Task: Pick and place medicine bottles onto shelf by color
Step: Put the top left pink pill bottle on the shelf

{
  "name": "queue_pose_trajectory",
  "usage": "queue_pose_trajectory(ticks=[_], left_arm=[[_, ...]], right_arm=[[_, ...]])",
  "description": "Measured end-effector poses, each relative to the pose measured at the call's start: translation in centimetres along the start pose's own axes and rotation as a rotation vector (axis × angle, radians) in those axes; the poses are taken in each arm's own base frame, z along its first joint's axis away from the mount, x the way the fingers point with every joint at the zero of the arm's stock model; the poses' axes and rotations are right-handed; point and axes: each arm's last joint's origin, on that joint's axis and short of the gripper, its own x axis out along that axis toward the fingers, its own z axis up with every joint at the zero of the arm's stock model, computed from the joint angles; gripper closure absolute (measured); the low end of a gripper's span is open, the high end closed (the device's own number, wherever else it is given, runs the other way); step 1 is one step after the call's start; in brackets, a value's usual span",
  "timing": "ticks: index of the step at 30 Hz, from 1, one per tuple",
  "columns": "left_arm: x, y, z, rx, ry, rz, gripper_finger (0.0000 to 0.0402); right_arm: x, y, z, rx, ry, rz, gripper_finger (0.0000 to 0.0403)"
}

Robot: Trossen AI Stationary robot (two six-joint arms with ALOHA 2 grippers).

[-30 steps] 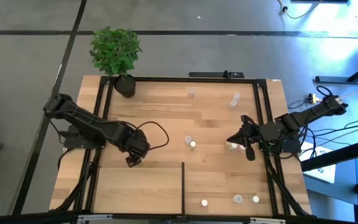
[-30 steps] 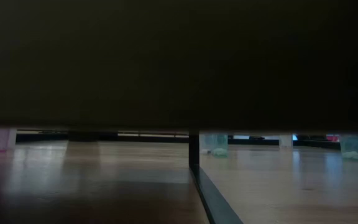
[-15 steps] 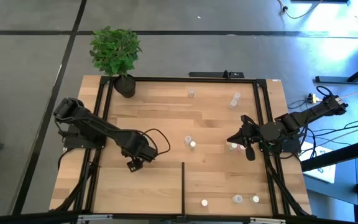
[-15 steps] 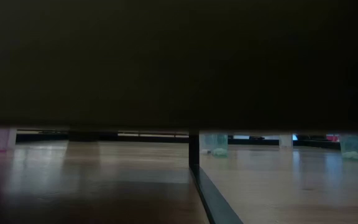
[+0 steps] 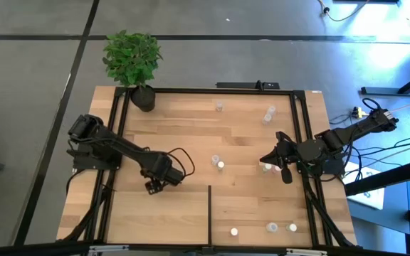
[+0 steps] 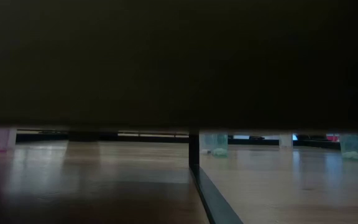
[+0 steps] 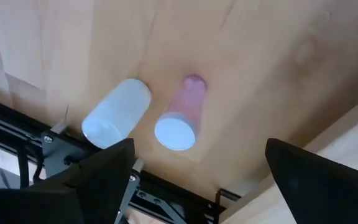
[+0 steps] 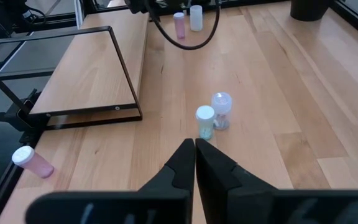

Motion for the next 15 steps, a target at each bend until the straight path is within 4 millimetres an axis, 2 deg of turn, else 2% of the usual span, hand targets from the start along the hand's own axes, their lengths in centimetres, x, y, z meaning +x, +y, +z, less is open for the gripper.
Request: queue_pose_trajectory(ticks=[15], left_arm=[[0.86,-0.37,0.68,0.020,0.045,0.014,0.0044]], right_arm=[[0.00,0.00,0.00,0.000,0.000,0.000,0.0386]])
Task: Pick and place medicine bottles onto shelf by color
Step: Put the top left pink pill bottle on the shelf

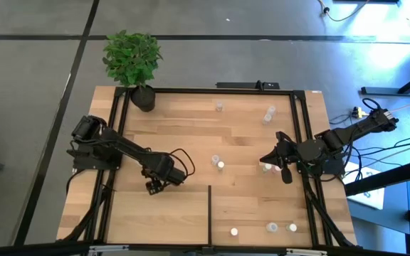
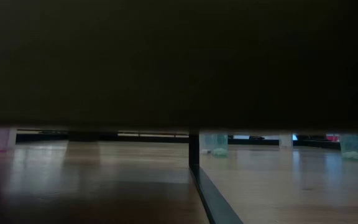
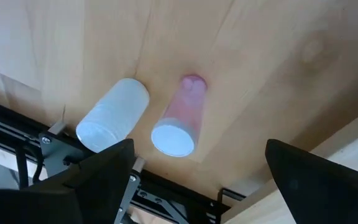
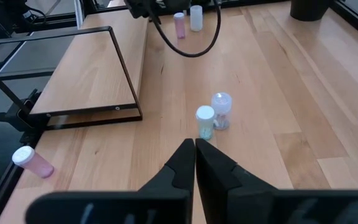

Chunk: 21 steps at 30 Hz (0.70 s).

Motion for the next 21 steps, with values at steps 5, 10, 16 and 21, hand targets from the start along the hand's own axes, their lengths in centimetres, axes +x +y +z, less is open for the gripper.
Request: queue_pose_trajectory(ticks=[5,10,16,21], left_arm=[[0.8,-0.4,0.5,-0.001,0.028,0.026,0.0044],[1.0,-0.5,0.6,-0.002,0.031,0.036,0.0044],[1.3,-0.5,0.6,-0.002,0.028,0.036,0.0044],[2.7,-0.4,0.6,-0.013,0.053,0.021,0.0044]], right_arm=[[0.0,0.0,0.0,0.000,0.000,0.000,0.0386],[0.0,0.0,0.0,0.000,0.000,0.000,0.0386],[0.0,0.0,0.0,0.000,0.000,0.000,0.0386],[0.0,0.0,0.0,0.000,0.000,0.000,0.0386]])
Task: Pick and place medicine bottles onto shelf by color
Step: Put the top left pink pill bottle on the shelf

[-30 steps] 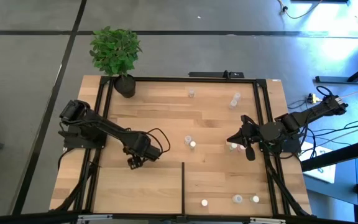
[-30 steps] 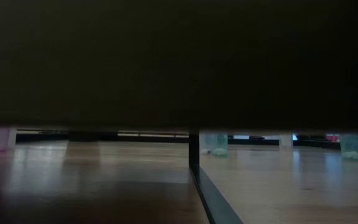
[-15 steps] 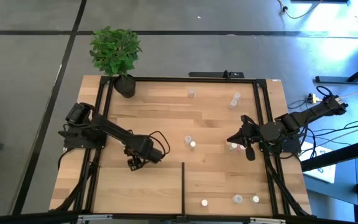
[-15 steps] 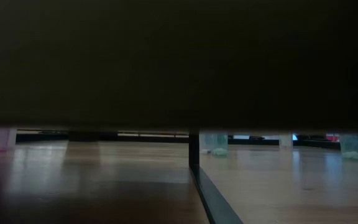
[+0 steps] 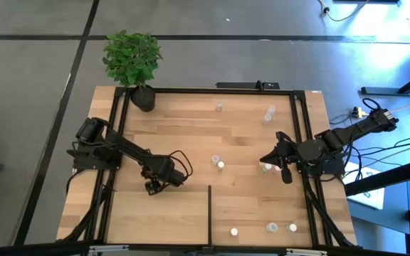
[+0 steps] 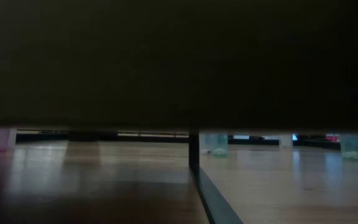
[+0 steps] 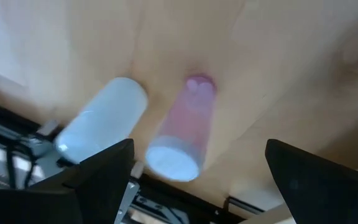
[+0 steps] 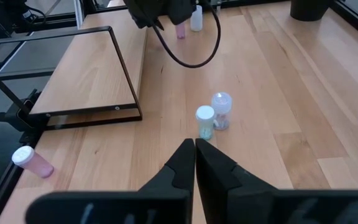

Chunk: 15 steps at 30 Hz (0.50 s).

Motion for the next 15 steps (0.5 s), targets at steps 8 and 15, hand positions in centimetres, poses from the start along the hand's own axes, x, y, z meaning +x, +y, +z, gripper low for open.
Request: queue_pose_trajectory(ticks=[8,15], left_arm=[[0.15,-0.08,0.22,0.003,-0.016,-0.015,0.0044],[0.16,-0.33,0.18,0.008,-0.048,-0.005,0.0044]], right_arm=[[-0.01,0.00,0.00,0.000,0.000,0.001,0.0386],[0.00,0.00,0.00,0.000,0.000,0.000,0.0386]])
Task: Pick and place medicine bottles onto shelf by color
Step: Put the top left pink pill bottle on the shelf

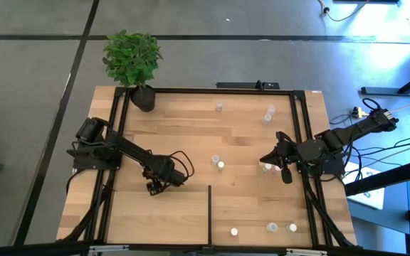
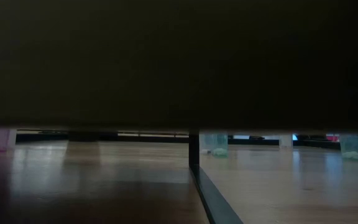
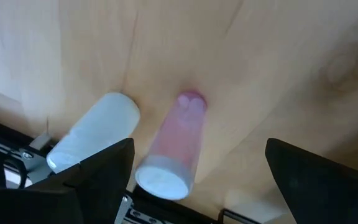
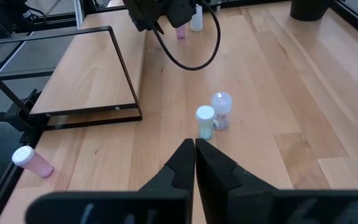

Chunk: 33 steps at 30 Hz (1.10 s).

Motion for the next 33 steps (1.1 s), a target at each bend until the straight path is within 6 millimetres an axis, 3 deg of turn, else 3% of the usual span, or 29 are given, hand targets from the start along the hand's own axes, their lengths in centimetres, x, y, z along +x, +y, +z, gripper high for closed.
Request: queue_pose_trajectory(ticks=[14,26,33], left_arm=[[0.0,-0.5,-0.6,0.032,-0.069,0.075,0.0044],[0.1,-0.6,-1.1,-0.025,-0.027,0.069,0.0045],[0.1,-0.7,-1.1,-0.027,-0.045,0.085,0.0072]], right_arm=[[0.0,0.0,0.0,0.000,0.000,0.000,0.0386],[0.0,0.0,0.0,0.000,0.000,0.000,0.0386],[0.0,0.0,0.0,0.000,0.000,0.000,0.0386]])
